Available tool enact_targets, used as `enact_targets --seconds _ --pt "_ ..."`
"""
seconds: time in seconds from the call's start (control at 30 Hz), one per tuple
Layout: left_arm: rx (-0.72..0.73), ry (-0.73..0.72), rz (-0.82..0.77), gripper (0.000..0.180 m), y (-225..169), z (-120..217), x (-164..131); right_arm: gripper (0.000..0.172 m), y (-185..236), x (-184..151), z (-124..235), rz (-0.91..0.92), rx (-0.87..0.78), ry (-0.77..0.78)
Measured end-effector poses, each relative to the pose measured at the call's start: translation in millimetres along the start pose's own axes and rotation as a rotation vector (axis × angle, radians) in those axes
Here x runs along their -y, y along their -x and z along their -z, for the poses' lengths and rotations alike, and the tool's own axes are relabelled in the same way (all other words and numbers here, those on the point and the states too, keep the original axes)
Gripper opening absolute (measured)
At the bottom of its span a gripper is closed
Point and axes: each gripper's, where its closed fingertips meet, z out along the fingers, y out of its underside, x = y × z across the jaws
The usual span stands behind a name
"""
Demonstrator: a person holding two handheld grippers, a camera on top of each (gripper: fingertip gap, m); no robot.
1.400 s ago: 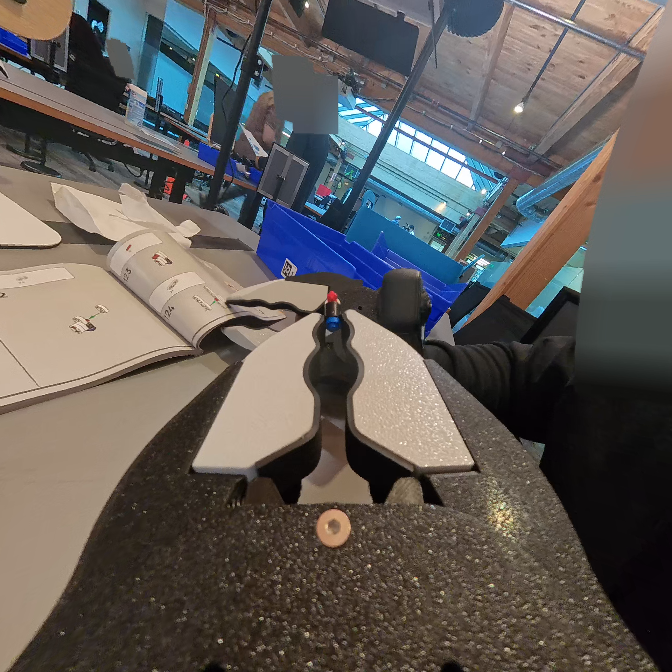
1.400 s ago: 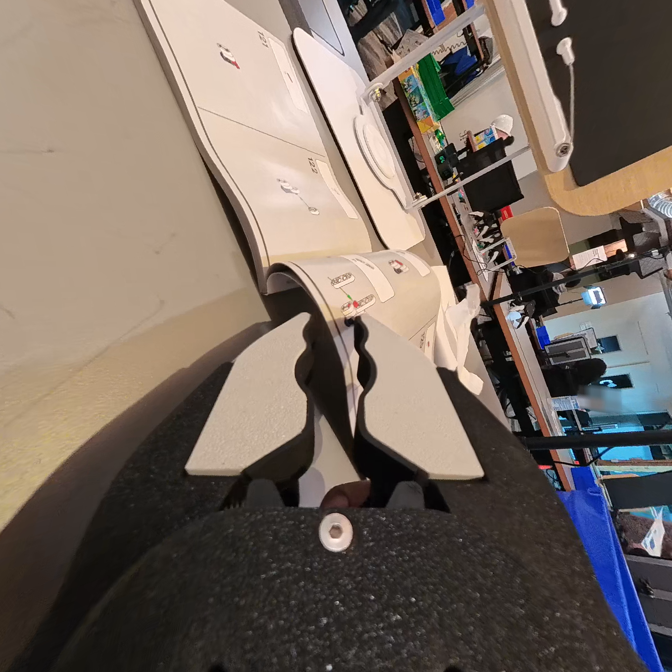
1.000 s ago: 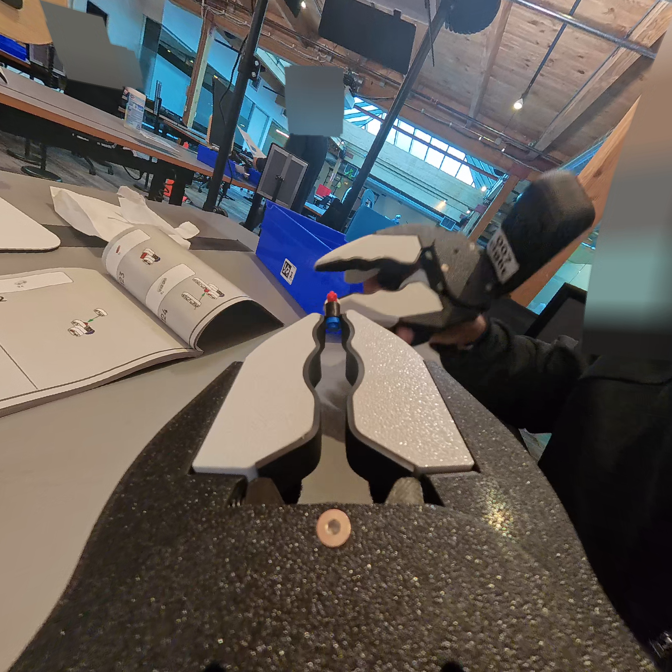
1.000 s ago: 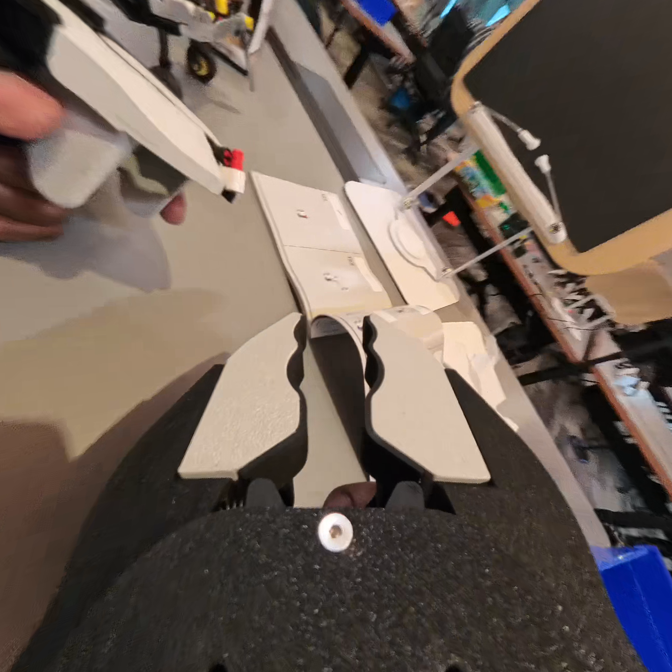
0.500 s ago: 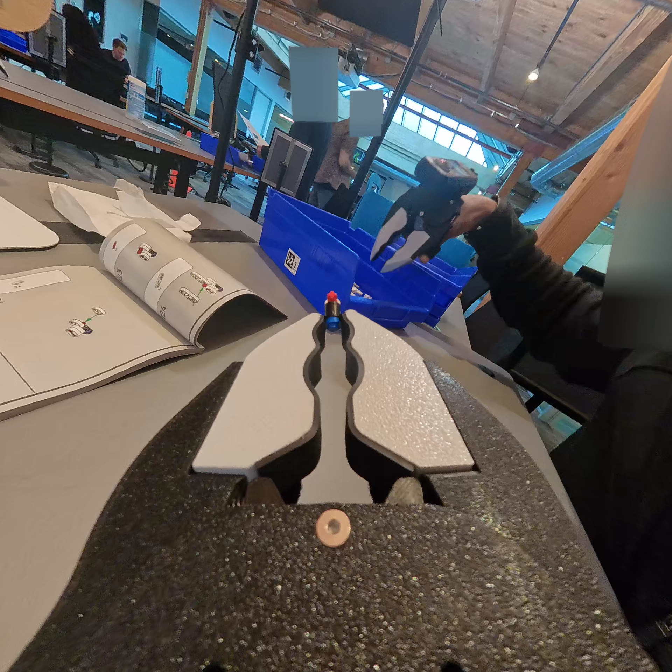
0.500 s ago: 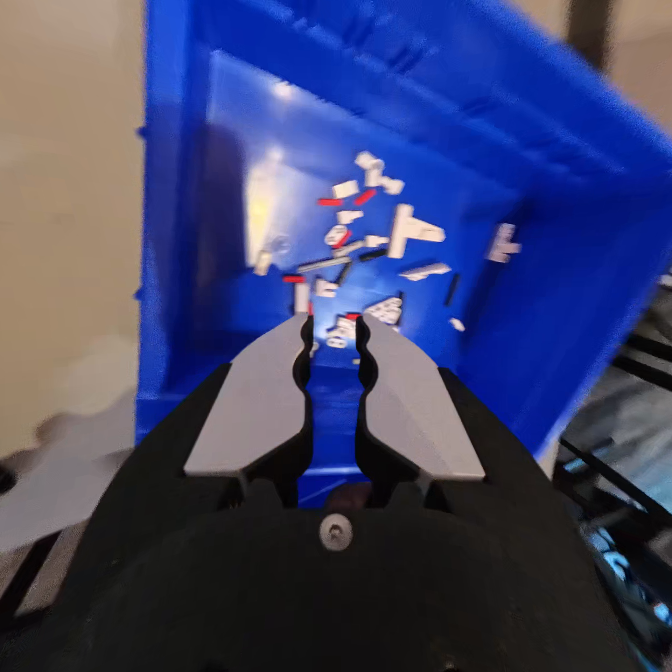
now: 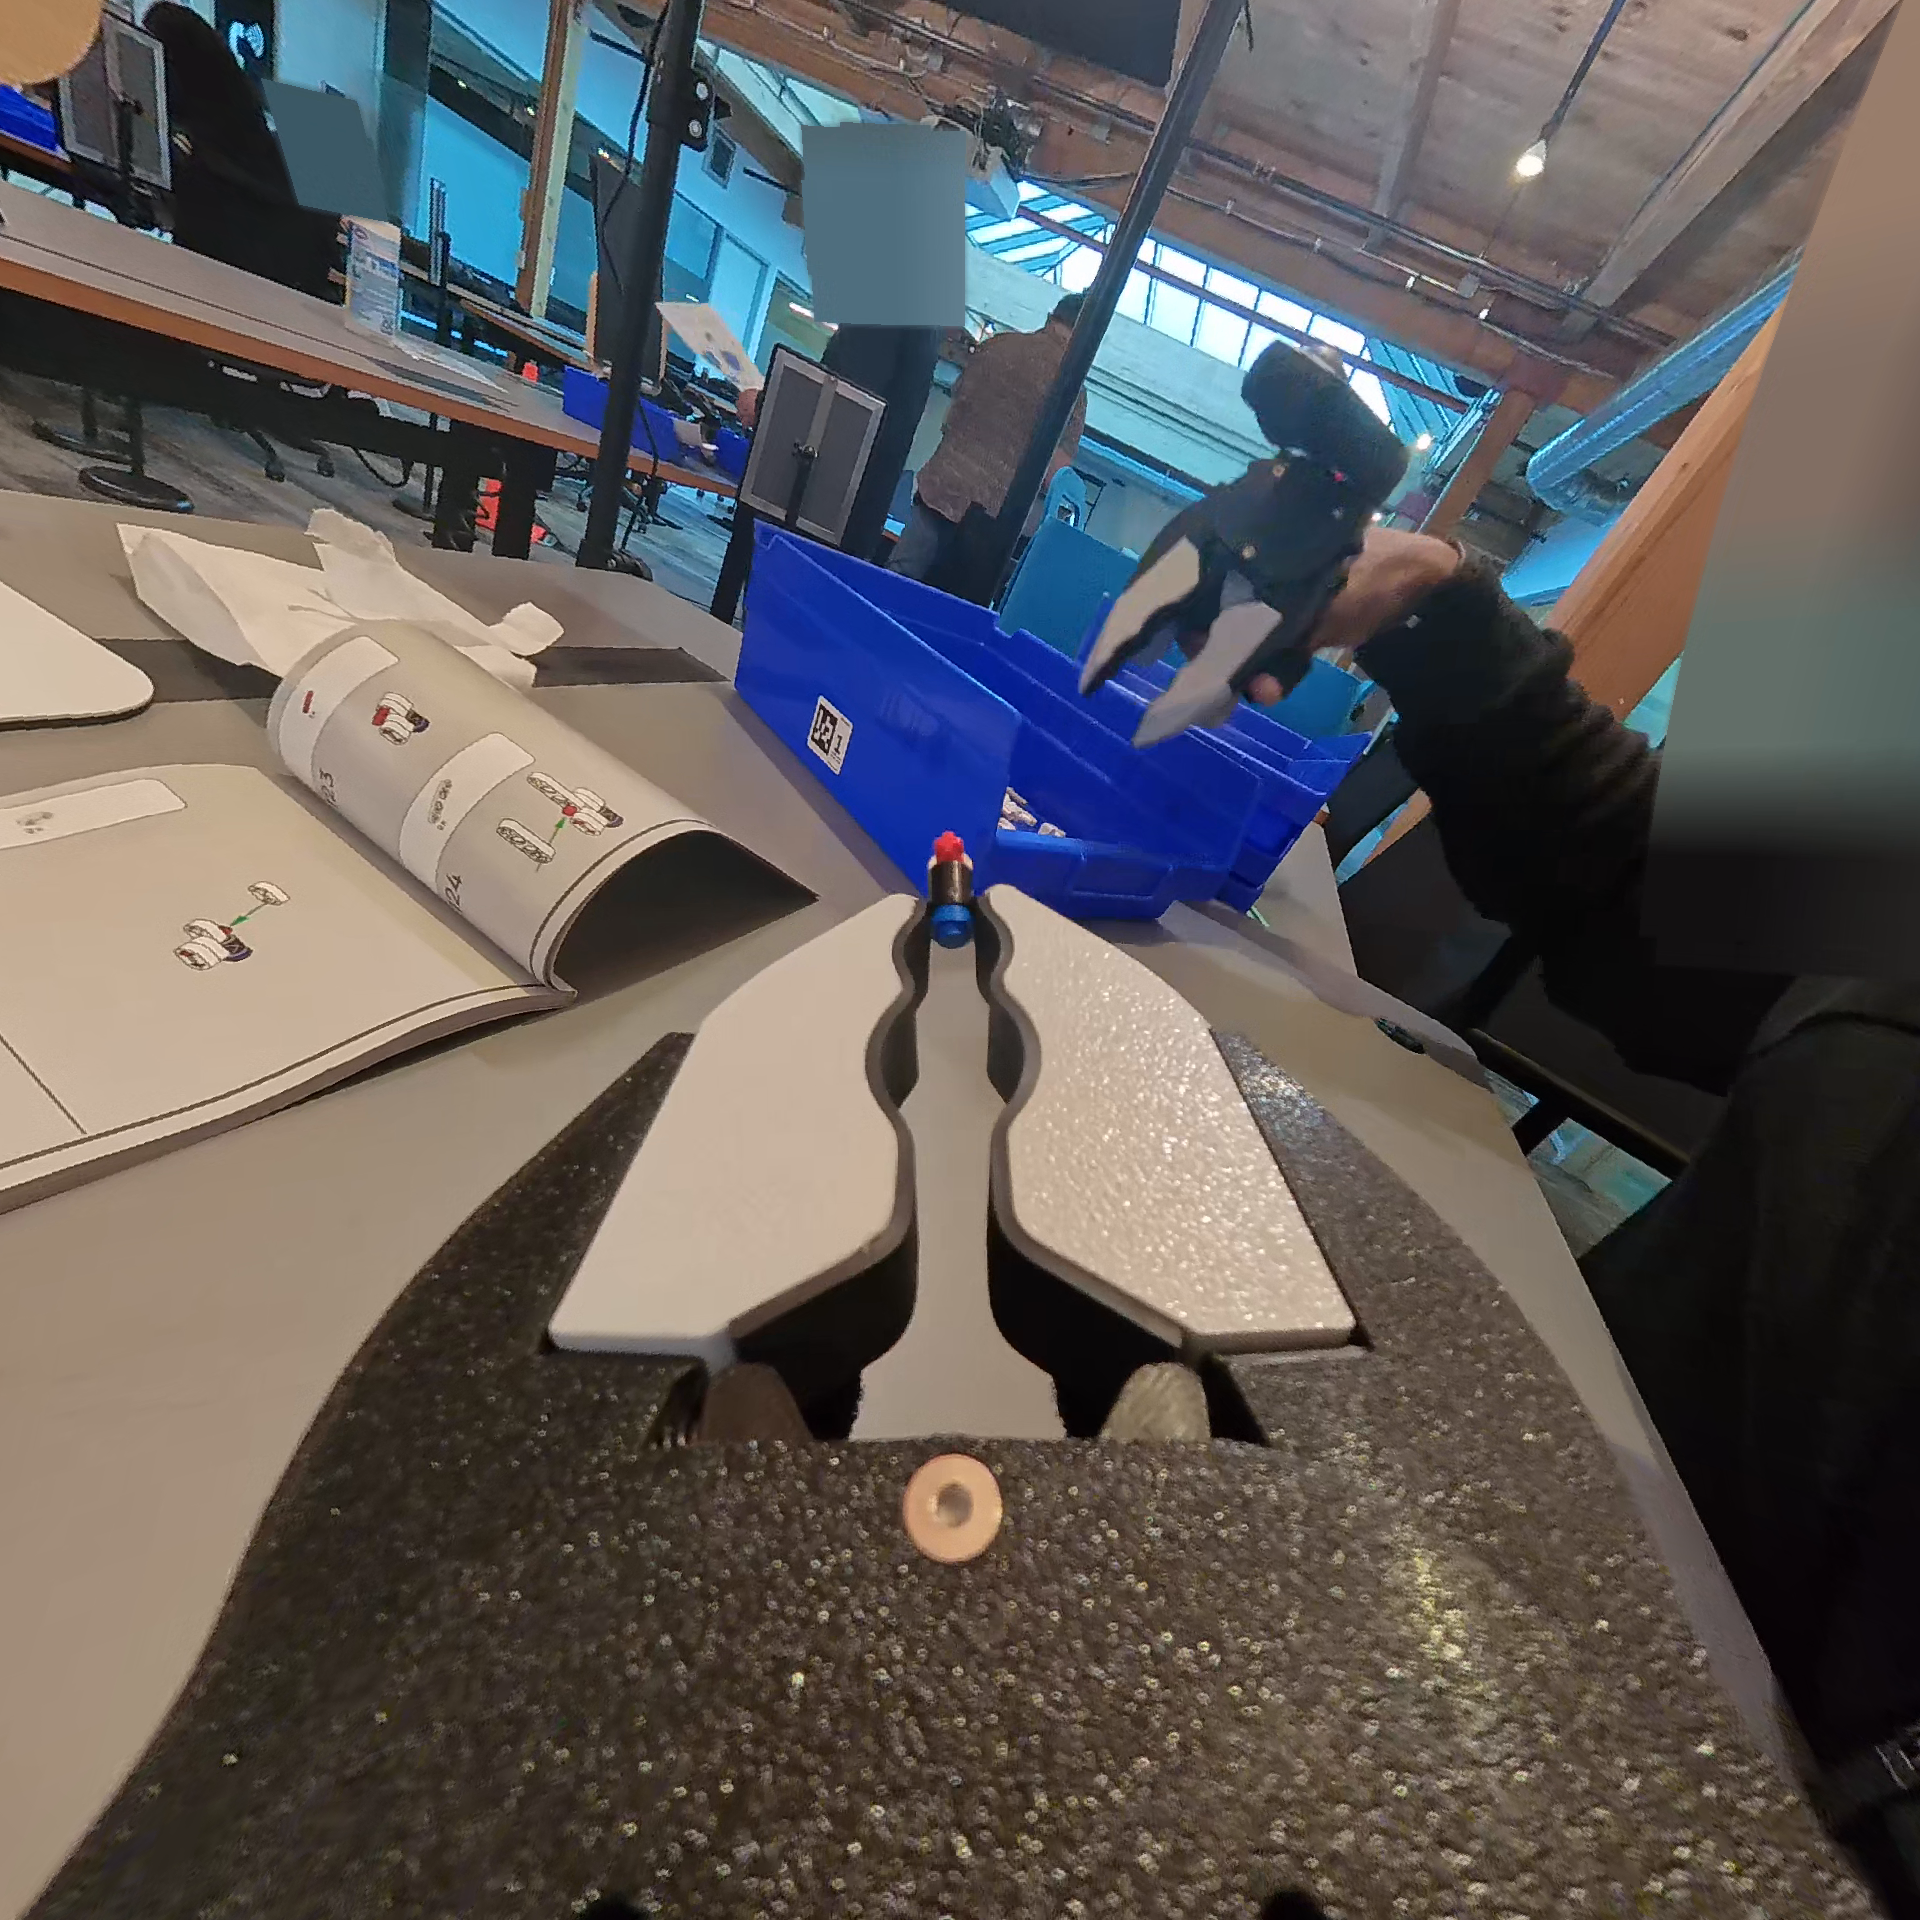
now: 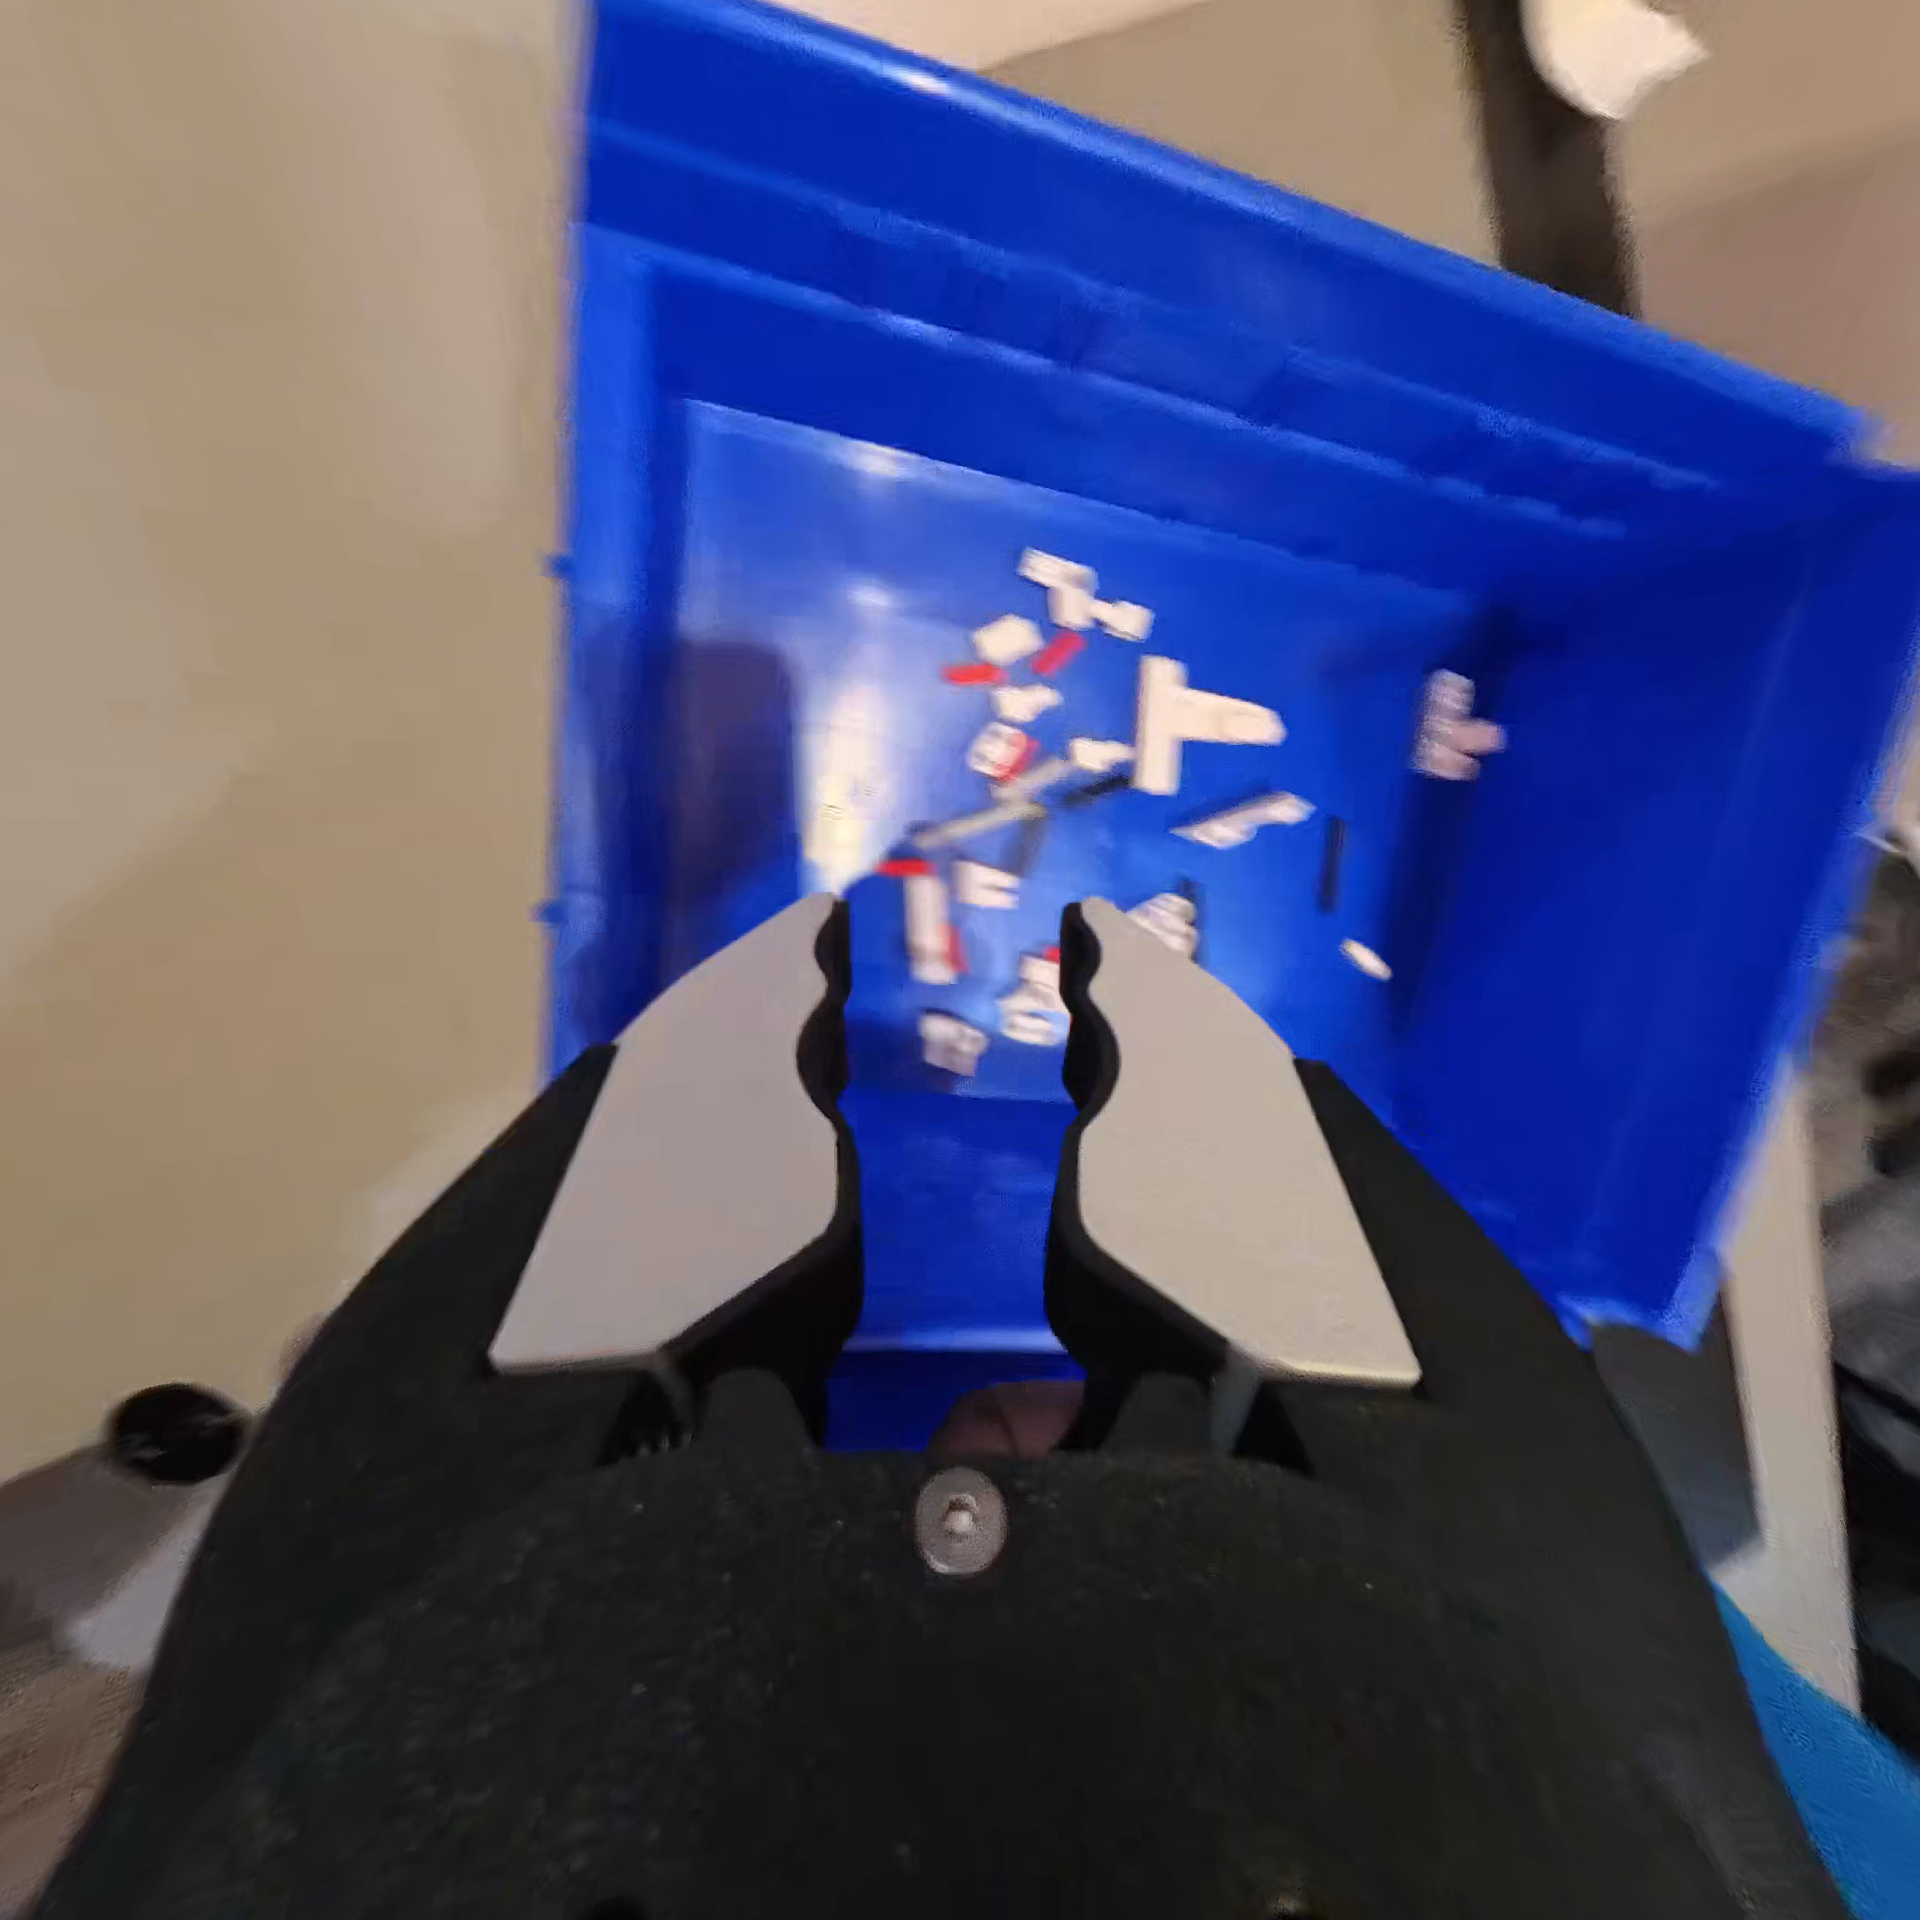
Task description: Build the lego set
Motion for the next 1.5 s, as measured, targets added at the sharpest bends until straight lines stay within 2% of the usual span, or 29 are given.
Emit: enact_targets --seconds 0.17,0.23,0.27,0.5,0.57,0.63,0.77,0.87,1.5 --pt "0.001 0.010 -0.019 0.008 -2.0 -0.5 -1.7 0.053 85.9 -5.6 -50.0 0.125 0.214 0.222" --pt "0.001 0.009 -0.025 0.008 -3.0 0.0 -1.8 0.072 98.0 -11.1 -60.0 0.147 0.203 0.302" --pt "0.000 0.008 -0.028 0.008 -3.4 0.4 -1.8 0.073 103.1 -9.8 -60.2 0.155 0.197 0.318" --pt "-0.006 0.020 -0.037 0.008 -5.3 -0.3 -3.5 0.059 198.4 20.1 -34.8 0.305 0.457 0.294" --pt "-0.009 0.024 -0.043 0.008 -6.4 -0.4 -4.1 0.059 189.3 33.0 -27.7 0.294 0.413 0.239" --pt "-0.009 0.026 -0.048 0.008 -7.4 -0.2 -4.5 0.057 155.7 39.6 -25.1 0.217 0.305 0.197" --pt "-0.002 0.037 -0.058 0.008 -8.1 0.8 -6.5 0.054 95.3 32.0 -24.3 0.099 0.158 0.138" --pt "0.000 0.036 -0.059 0.008 -7.9 0.8 -6.4 0.053 72.9 23.3 -26.1 0.042 0.120 0.110" --pt "0.005 0.044 -0.049 0.008 -6.0 -0.9 -7.4 0.053 63.8 23.8 -34.6 0.090 0.109 0.102"
